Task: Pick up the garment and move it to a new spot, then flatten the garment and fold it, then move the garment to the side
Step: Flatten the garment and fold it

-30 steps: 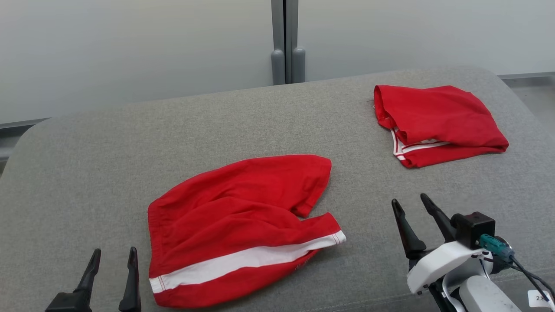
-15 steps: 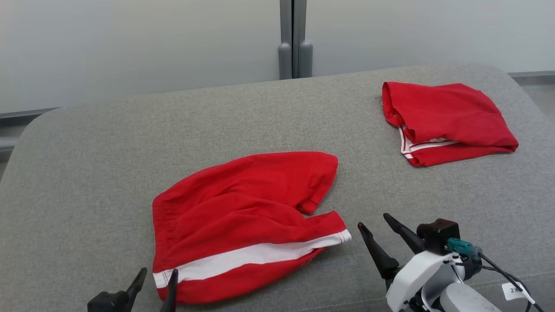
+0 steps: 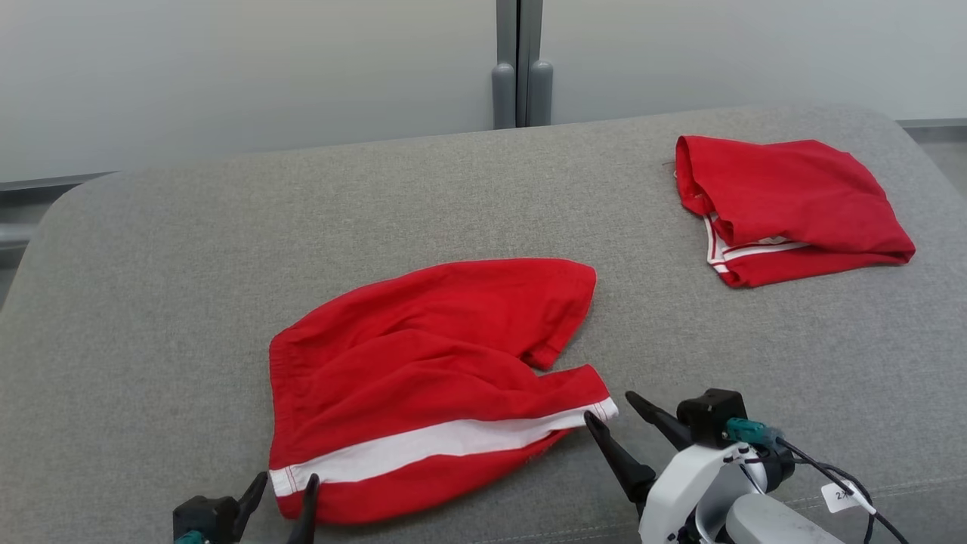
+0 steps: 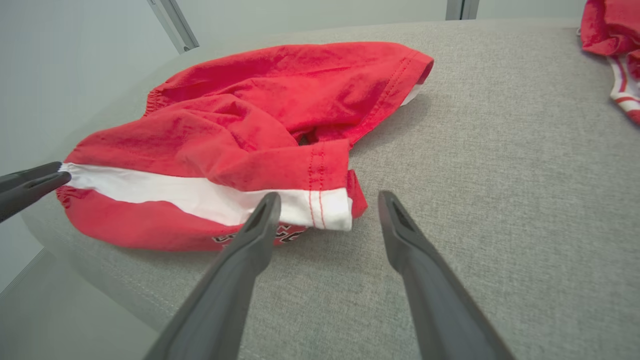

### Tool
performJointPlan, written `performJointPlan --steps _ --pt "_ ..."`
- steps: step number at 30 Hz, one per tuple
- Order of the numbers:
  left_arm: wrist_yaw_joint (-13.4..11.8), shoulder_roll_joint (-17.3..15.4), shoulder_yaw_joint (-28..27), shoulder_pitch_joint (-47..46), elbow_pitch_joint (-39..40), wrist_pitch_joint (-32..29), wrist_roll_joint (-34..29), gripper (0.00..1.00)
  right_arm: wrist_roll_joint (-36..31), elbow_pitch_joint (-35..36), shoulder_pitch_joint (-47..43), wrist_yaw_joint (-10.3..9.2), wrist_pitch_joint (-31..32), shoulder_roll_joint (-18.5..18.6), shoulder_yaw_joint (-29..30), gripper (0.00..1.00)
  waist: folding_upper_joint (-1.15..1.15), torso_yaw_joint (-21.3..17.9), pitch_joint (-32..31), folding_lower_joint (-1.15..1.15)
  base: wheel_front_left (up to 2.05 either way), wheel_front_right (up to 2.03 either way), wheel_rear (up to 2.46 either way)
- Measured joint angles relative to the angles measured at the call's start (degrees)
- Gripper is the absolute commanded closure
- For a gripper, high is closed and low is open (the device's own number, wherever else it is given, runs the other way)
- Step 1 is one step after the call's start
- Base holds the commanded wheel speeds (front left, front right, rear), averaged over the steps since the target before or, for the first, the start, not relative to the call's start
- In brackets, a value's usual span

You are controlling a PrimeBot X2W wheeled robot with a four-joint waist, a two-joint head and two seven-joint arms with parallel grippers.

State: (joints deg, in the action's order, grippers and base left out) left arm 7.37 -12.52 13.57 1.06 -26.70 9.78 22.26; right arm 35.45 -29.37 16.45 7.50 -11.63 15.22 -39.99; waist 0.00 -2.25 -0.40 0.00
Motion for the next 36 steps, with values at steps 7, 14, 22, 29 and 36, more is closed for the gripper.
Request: performJointPlan --steps 7,14,22,29,36 --pt "0.01 -0.51 1.82 -2.71 -4.97 0.40 1.53 0.00 1.81 -3.78 3.07 0.00 -1.85 -0.97 -3.22 0.00 0.00 0.30 0.48 0.00 0.00 0.00 0.00" --pt "-0.01 -0.56 2.21 -4.66 -8.59 1.75 2.33 0.00 3.00 -6.36 4.79 0.00 -2.70 -1.02 -5.39 0.00 0.00 0.51 0.68 0.00 0.00 0.00 0.00" --pt "-0.01 0.05 2.81 -5.24 -10.28 2.45 2.82 0.00 3.57 -6.73 5.02 0.00 -3.19 -0.53 -6.68 0.00 0.00 0.73 0.67 0.00 0.00 0.00 0.00" --pt "-0.32 -0.36 3.13 -5.32 -9.15 3.24 3.24 0.00 3.12 -5.92 5.01 0.00 -3.36 0.48 -7.11 0.00 0.00 0.44 0.85 0.00 0.00 0.00 0.00" --pt "-0.69 -0.91 3.39 -4.05 -7.14 3.54 3.23 0.06 2.05 -4.50 4.45 0.00 -3.39 1.12 -6.66 0.00 0.00 0.92 0.78 0.00 0.00 0.00 0.00"
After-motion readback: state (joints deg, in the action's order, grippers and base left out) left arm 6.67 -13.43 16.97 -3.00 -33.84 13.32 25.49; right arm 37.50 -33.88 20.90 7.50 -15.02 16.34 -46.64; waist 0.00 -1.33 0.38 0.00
